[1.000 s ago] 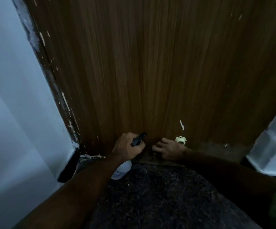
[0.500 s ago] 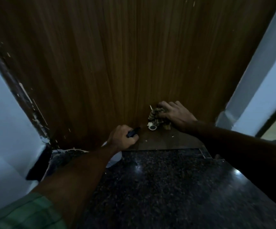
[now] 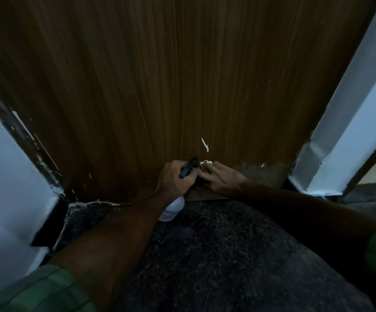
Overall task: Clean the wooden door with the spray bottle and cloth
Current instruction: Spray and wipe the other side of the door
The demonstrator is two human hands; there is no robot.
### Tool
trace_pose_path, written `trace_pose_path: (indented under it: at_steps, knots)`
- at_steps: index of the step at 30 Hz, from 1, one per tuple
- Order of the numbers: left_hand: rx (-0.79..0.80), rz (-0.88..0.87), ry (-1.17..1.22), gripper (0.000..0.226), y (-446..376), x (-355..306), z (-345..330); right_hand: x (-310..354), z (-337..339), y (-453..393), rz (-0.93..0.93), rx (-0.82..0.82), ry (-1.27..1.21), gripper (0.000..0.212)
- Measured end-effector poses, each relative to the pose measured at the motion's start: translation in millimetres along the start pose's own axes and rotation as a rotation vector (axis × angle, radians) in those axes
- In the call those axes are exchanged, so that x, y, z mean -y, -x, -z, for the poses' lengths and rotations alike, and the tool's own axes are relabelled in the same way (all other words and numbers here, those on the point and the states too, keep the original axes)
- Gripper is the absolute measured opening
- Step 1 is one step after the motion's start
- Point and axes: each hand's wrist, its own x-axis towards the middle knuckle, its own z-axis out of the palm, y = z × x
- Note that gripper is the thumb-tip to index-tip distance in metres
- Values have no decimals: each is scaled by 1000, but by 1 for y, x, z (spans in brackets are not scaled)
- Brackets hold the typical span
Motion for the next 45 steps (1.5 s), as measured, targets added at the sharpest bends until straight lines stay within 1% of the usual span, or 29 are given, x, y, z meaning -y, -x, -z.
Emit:
trace_pose_path:
  at_steps: [1, 2, 3, 4, 6, 9, 11, 13, 14, 17, 20, 22, 25, 27, 29, 32, 33, 35, 37, 38, 39, 40, 42, 43, 45]
  knots:
    - [16, 0, 9, 40, 0, 0, -3, -1, -5, 8, 56, 9, 51, 40]
    - [22, 1, 16, 45, 0, -1, -5, -7, -6, 19, 49, -25, 72, 34]
    - [19, -4, 25, 48, -4, -7, -6, -20, -8, 31, -10, -60, 46, 28]
    - [13, 4, 42, 49, -5, -9, -8, -27, -5, 41, -89, -101, -34, 33]
    - [-14, -8, 91, 44, -13, -14, -10, -44, -1, 54, -187, -148, -161, 48]
    - [-28, -14, 109, 40, -15, -15, -15, -33, 2, 46, -316, -262, -270, 53]
    - [-33, -19, 92, 43, -15, -13, -16, -17, -2, 36, -272, -261, -272, 47]
    - [-51, -11, 80, 48, -15, -10, -18, -10, -9, 32, -203, -191, -227, 51]
    - [-54, -14, 75, 49, -15, -9, -19, -10, -11, 32, -199, -162, -212, 52]
    - [-34, -41, 50, 50, -15, -4, -17, -13, -17, 35, -169, -134, -167, 49]
    - [34, -74, -1, 49, -14, -2, -14, -20, -24, 45, -120, -84, -140, 40]
    - [112, -90, -55, 46, -12, 0, -13, -24, -26, 57, -135, -56, -150, 39]
    - [143, -76, -85, 45, -11, 2, -16, -27, -21, 62, -268, -135, -246, 48]
    - [123, -75, -65, 44, -11, 3, -19, -29, -16, 58, -322, -206, -284, 48]
    - [126, -72, -55, 42, -10, 3, -24, -28, -21, 58, -275, -240, -257, 41]
    - [197, -92, -74, 35, -10, 3, -31, -24, -37, 72, -111, -121, -151, 39]
    - [217, -104, -86, 34, -10, 3, -35, -25, -42, 76, -96, -129, -153, 40]
    - [212, -119, -121, 35, -11, 0, -43, -32, -46, 79, -184, -188, -234, 39]
    - [189, -134, -129, 39, -11, -3, -52, -40, -45, 79, -348, -267, -293, 45]
    - [177, -142, -139, 42, -12, -5, -56, -42, -45, 80, -381, -305, -303, 42]
    - [168, -148, -156, 44, -12, -7, -60, -43, -48, 81, -351, -327, -301, 37]
    - [164, -149, -177, 45, -12, -10, -64, -43, -53, 83, -278, -314, -283, 32]
    - [184, -163, -215, 45, -11, -15, -72, -39, -59, 91, -153, -225, -248, 27]
    - [203, -167, -224, 46, -11, -18, -76, -39, -61, 97, -155, -214, -254, 26]
    - [236, -146, -208, 48, -8, -21, -84, -42, -59, 103, -279, -247, -292, 30]
